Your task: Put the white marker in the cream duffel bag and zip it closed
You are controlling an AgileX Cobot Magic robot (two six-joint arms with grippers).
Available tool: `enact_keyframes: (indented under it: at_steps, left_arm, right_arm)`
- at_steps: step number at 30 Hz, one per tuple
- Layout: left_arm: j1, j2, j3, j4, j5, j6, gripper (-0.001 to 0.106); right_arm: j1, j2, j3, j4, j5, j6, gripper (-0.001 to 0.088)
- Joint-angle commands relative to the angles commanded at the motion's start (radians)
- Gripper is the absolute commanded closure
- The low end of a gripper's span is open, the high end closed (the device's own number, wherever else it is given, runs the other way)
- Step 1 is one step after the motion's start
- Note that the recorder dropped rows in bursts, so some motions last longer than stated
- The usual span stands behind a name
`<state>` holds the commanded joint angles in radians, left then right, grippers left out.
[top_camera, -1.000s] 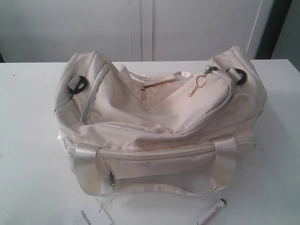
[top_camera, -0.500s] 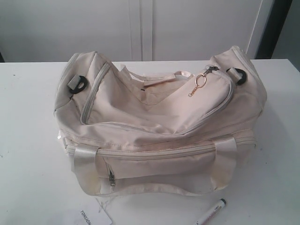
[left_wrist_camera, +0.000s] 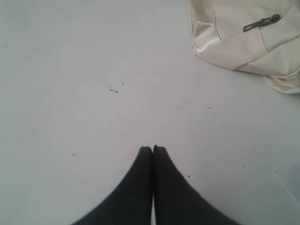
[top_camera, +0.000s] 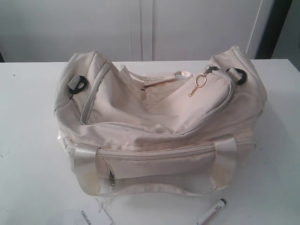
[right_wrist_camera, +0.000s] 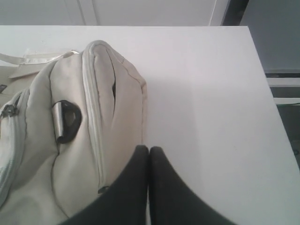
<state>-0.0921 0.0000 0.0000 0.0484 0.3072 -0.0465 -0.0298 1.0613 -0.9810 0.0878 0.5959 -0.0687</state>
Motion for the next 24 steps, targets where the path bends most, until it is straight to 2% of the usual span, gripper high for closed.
enact_keyframes:
  at_steps: [5, 13, 24]
  left_arm:
    - [0.000, 0.000, 0.000, 0.000, 0.000, 0.000, 0.105]
    - [0.000, 0.000, 0.000, 0.000, 0.000, 0.000, 0.105]
    - [0.000, 0.000, 0.000, 0.000, 0.000, 0.000, 0.105]
  right_arm:
    - [0.000, 0.047, -0.006, 0.022, 0.000, -0.037, 0.0868]
    - [0.000, 0.148, -0.083, 0.050, 0.021, -0.039, 0.0868]
    - [0.000, 0.328, -0.276, 0.215, 0.146, -0.167, 0.0868]
